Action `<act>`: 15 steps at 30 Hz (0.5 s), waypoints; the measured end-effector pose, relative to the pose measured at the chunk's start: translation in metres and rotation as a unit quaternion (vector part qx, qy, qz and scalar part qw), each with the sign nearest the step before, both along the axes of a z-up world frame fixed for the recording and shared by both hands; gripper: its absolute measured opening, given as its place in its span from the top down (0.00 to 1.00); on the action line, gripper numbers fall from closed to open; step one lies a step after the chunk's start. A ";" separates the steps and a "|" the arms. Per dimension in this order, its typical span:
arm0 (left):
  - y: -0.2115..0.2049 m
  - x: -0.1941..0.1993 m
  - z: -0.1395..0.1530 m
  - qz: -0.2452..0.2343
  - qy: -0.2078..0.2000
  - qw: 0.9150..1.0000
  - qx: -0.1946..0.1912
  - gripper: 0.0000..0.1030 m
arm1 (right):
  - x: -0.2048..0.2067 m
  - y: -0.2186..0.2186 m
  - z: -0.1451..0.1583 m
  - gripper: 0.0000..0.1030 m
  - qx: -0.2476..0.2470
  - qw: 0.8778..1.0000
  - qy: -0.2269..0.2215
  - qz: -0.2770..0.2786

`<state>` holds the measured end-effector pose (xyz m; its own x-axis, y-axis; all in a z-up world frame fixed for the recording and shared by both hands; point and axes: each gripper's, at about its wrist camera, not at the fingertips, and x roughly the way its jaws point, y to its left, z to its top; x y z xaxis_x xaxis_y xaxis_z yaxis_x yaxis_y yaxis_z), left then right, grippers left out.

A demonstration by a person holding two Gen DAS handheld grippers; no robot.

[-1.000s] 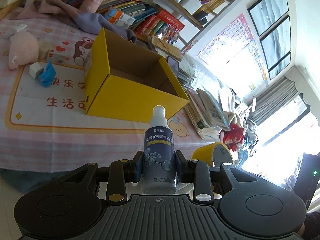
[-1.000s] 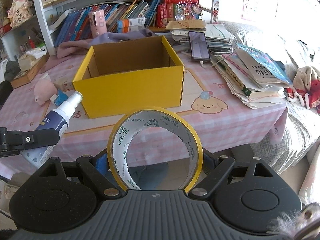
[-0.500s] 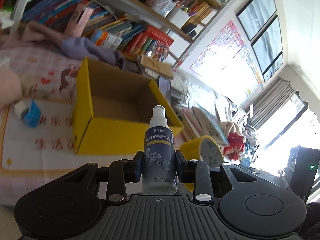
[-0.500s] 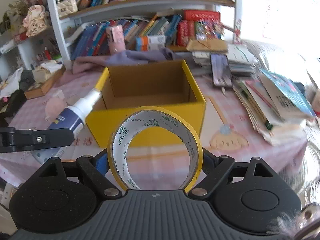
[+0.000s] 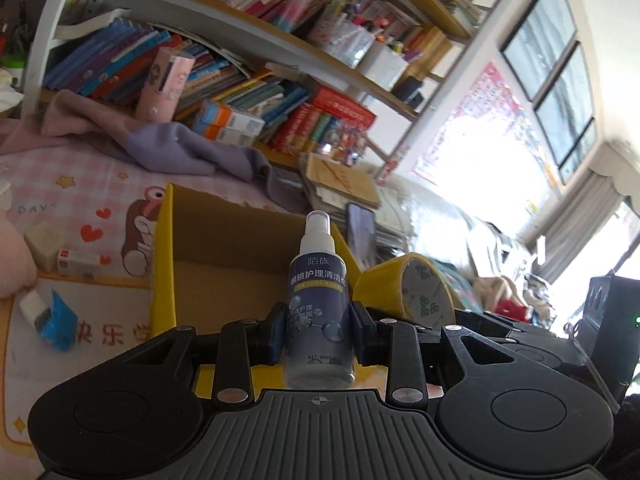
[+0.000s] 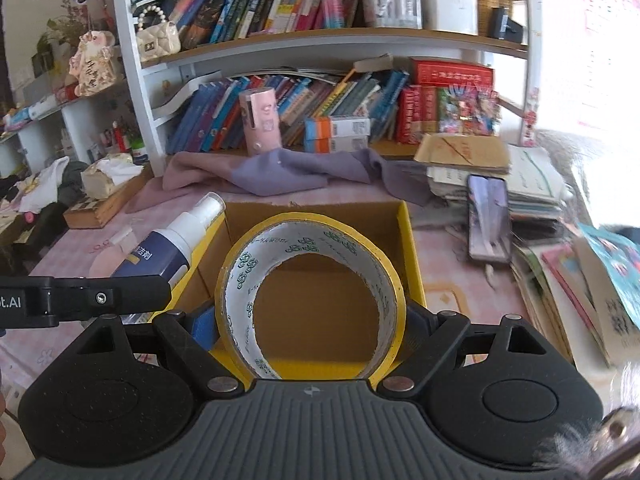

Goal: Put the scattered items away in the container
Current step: 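Lower the spray bottle into the box with the left tool while the right tool drops the tape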

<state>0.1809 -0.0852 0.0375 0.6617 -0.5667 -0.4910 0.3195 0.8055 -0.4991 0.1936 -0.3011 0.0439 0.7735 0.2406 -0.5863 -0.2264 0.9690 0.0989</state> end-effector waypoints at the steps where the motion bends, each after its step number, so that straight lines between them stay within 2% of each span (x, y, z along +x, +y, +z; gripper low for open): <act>1: -0.001 0.006 -0.001 0.006 0.003 1.000 0.002 0.70 | 0.009 -0.001 -0.001 0.17 0.000 1.000 0.001 0.006; 7: -0.010 0.047 -0.014 0.034 0.023 0.999 0.025 0.70 | 0.063 0.001 -0.016 0.17 -0.017 0.998 0.015 0.061; 13: -0.033 0.088 -0.044 0.030 0.061 0.992 0.103 0.70 | 0.107 0.019 -0.050 0.17 -0.075 0.988 0.046 0.129; 15: -0.037 0.098 -0.051 0.031 0.075 0.990 0.116 0.70 | 0.120 0.021 -0.060 0.17 -0.085 0.984 0.058 0.144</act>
<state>0.2789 -0.1225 -0.0138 0.6020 -0.3870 -0.6985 0.2018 0.9200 -0.3359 0.3138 -0.2800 -0.0159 0.6134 0.3305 -0.7173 -0.4912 0.8708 -0.0188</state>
